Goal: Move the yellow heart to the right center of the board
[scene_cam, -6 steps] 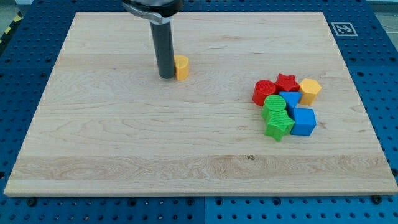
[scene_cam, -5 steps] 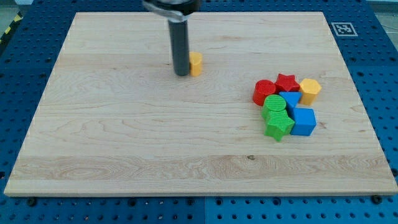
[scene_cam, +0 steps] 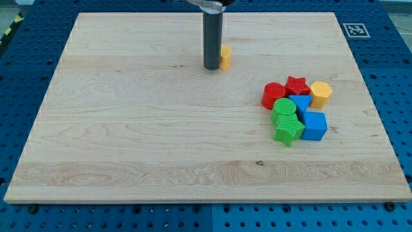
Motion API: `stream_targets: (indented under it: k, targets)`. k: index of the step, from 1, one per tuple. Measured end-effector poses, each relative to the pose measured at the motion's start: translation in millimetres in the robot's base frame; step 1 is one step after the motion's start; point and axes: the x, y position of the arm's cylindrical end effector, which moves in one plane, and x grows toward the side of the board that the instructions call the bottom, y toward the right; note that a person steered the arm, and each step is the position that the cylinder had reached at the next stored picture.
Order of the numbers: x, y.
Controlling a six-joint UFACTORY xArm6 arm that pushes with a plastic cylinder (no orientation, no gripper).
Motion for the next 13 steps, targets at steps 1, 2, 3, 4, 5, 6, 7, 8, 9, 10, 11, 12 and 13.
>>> stream_targets:
  k: [1, 2, 3, 4, 5, 6, 7, 8, 9, 10, 11, 12, 13]
  targets:
    - [-1.2, 0.0]
    - [-9.6, -13.2]
    - [-20.6, -18.0]
    - [-20.8, 11.4]
    - [-20.7, 50.5]
    - [-20.7, 72.1]
    - [-15.4, 88.2]
    - [-5.9, 107.0]
    - [-4.9, 123.5]
    - [-4.9, 129.5]
    - [-4.8, 149.4]
    - [1.9, 171.3]
    - [8.0, 174.9]
